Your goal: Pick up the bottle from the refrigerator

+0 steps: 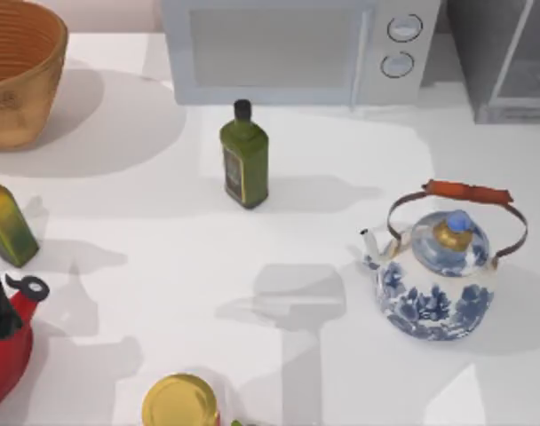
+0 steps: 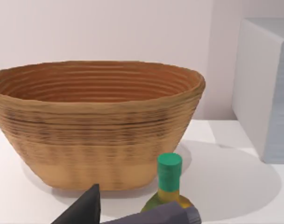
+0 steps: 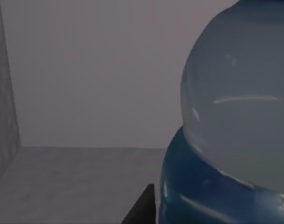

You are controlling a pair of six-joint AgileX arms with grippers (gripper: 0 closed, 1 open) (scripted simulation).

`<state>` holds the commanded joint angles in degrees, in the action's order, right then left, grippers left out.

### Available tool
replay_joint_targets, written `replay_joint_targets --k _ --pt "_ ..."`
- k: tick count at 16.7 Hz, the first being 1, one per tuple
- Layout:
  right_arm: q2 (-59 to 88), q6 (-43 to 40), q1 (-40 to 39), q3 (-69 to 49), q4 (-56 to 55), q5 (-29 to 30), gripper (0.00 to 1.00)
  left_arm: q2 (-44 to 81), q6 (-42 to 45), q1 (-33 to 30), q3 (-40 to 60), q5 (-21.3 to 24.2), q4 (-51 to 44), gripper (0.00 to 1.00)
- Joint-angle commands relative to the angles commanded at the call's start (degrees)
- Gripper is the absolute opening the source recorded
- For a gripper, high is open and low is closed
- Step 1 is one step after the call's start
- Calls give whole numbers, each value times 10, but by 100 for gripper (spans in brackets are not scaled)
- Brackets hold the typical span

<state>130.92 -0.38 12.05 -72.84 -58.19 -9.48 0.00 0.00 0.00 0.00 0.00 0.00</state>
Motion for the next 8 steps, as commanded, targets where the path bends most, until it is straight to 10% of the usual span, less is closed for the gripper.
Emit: replay_joint_targets --k 8 --pt "-54 4 -1 -11 67 -2 0 0 0 0 0 0 0 100"
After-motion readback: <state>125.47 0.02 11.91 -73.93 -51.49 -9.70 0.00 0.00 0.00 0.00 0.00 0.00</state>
